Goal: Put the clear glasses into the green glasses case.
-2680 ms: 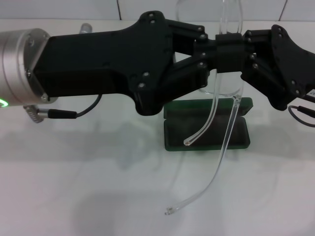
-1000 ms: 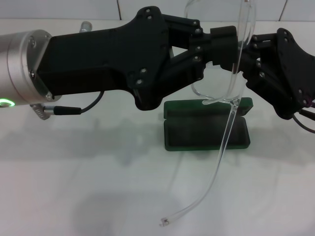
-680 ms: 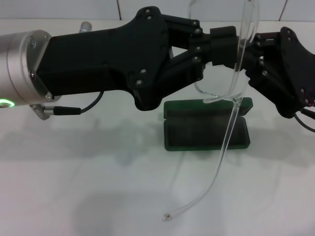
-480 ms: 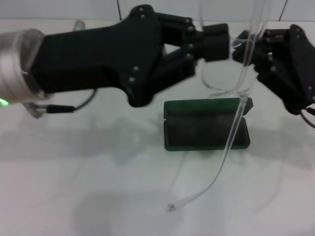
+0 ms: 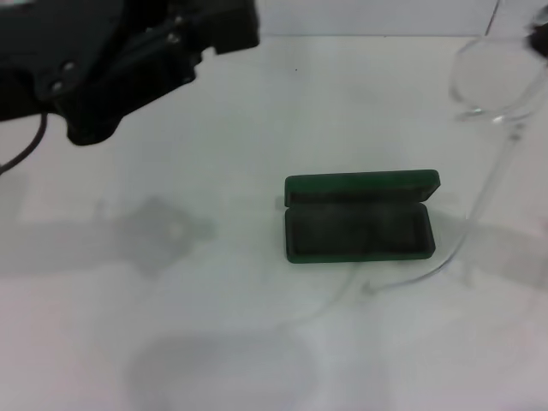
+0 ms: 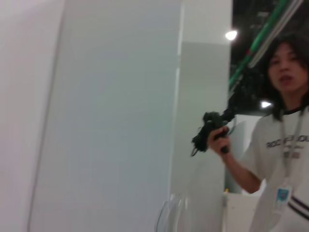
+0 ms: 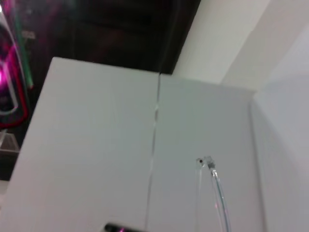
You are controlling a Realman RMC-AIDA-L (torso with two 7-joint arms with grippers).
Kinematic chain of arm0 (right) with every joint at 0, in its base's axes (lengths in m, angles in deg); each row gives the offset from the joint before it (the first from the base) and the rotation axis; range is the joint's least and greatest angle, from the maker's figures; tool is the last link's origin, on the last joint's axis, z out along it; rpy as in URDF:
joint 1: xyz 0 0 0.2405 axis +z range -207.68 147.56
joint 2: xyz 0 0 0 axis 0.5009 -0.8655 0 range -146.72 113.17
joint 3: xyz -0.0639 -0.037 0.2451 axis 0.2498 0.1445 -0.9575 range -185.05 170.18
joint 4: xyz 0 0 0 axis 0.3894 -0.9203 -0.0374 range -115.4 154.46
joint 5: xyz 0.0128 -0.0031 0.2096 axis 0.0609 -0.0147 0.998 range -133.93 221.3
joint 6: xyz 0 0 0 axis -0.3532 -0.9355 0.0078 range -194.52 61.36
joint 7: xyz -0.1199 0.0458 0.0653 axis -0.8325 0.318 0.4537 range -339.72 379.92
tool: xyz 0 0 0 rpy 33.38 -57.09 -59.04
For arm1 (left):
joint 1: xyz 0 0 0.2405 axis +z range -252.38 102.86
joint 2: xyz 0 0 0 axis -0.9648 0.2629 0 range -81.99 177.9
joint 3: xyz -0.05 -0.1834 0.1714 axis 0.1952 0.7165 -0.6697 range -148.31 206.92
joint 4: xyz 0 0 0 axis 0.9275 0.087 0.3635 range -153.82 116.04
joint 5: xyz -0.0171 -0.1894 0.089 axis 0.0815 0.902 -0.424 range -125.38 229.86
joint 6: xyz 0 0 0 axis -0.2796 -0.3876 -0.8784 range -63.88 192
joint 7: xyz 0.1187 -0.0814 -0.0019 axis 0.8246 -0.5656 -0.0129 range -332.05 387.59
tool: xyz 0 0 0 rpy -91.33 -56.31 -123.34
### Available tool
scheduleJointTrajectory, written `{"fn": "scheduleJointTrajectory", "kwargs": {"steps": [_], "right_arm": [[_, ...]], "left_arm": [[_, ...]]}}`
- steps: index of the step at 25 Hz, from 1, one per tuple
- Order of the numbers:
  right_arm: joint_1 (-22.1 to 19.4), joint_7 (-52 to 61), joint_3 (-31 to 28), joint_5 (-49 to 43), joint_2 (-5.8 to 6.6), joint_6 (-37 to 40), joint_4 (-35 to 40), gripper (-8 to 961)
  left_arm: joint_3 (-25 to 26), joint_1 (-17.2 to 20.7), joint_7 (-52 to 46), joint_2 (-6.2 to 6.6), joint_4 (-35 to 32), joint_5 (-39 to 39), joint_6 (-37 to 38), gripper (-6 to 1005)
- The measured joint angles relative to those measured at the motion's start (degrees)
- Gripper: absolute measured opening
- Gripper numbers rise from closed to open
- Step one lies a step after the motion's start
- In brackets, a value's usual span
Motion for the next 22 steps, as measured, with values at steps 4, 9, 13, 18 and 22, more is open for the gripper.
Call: {"fn": "scheduleJointTrajectory", "kwargs": {"steps": [4,9,13,18,22], "right_arm": [[-1.8,0.5,-5.3,0.2,0.16,2.1,-0.3,69],[-4.2,2.2,-9.0,3.9,-0.56,2.8,0.4,70],[-4.4,3.3,-8.8,7.8,-0.88,2.9,0.5,69],[-2.4,3.4,-8.1,8.9,-1.15,2.9,0.5,68],[0.6,2.7,-7.0,8.9,-1.48,2.9,0.2,68]], "left_arm": [[-0.1,0.8,2.5,-0.08,2.3,-3.7,0.1,82],[-2.2,0.3,5.2,-0.91,6.2,-8.1,0.2,82],[-5.3,-0.7,7.4,-0.94,10.2,-9.2,0.2,82],[-9.4,-3.8,10.4,-1.09,16.7,-9.5,0.2,82],[-13.4,-6.1,12.2,-1.24,19.8,-7.5,0.2,83]]}}
